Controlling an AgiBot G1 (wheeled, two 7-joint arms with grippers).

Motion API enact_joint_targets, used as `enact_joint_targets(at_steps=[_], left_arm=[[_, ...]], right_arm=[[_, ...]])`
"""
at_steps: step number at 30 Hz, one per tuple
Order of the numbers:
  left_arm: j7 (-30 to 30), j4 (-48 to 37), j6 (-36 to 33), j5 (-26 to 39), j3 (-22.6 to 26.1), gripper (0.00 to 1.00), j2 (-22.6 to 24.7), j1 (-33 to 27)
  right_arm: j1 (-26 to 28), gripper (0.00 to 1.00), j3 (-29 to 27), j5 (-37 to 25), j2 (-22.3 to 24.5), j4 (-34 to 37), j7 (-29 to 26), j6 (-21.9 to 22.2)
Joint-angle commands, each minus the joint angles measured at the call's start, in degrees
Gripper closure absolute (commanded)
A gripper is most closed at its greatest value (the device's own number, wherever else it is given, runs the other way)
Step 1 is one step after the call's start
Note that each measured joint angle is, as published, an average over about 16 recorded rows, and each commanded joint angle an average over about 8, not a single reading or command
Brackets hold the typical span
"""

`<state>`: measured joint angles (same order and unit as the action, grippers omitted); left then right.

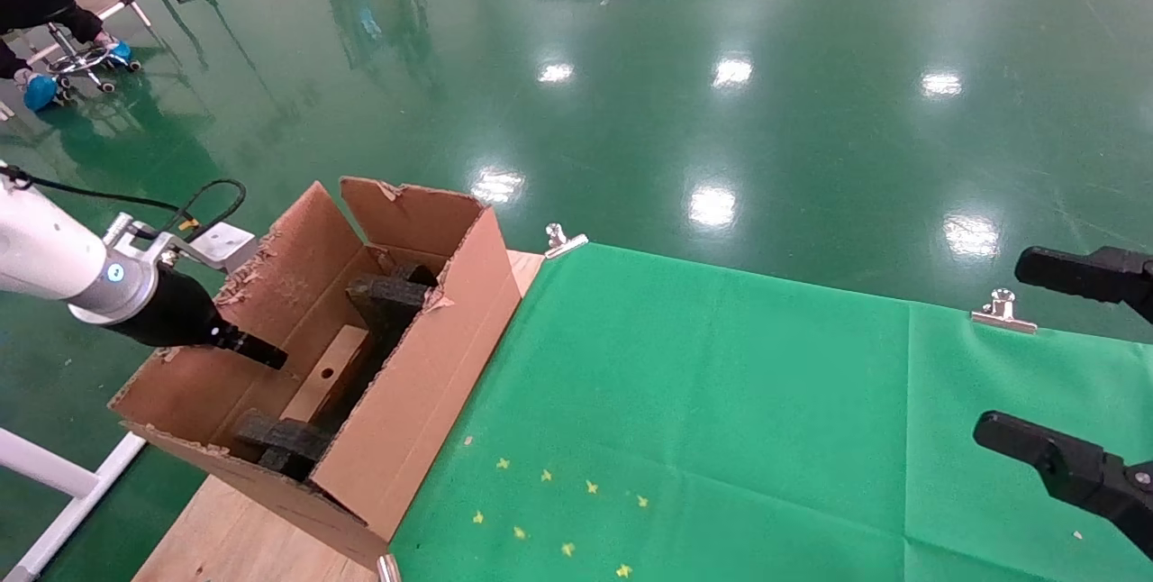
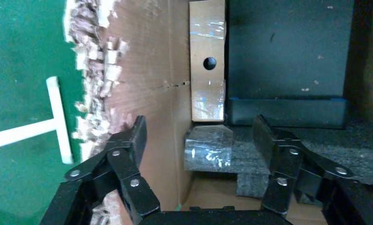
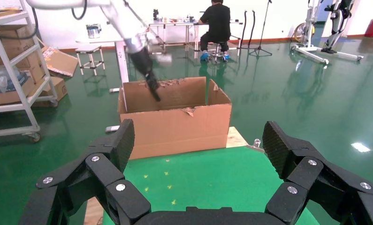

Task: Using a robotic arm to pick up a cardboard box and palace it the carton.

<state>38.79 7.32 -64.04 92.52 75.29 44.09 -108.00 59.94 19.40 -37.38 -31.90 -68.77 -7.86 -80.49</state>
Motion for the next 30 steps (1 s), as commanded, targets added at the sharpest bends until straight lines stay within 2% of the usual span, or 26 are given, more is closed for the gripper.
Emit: enact_joint_targets(at_steps=[1, 7, 17, 24, 30], left_arm=[[-1.1, 0.8, -0.1, -0.7, -0.5, 0.00, -0.5, -0.7], [-2.1, 6.6, -4.5, -3.6, -2.5, 0.00, -4.5, -4.6], [1.8, 11.2, -7.3, -1.6, -1.1, 0.00, -5.0, -6.9], [0.5, 12.5, -7.6, -3.1, -3.0, 0.00, -5.2, -5.2], [-2.1, 17.4, -8.9, -7.5, -8.1, 0.00, -5.5, -0.5]], right_arm=[[0.0, 0.00, 0.0, 0.0, 0.0, 0.0, 0.0, 0.0], [0.0, 0.00, 0.0, 0.0, 0.0, 0.0, 0.0, 0.0], [0.0, 0.00, 0.0, 0.0, 0.0, 0.0, 0.0, 0.0], [0.0, 0.00, 0.0, 0.0, 0.0, 0.0, 0.0, 0.0], [0.0, 0.00, 0.0, 0.0, 0.0, 0.0, 0.0, 0.0]])
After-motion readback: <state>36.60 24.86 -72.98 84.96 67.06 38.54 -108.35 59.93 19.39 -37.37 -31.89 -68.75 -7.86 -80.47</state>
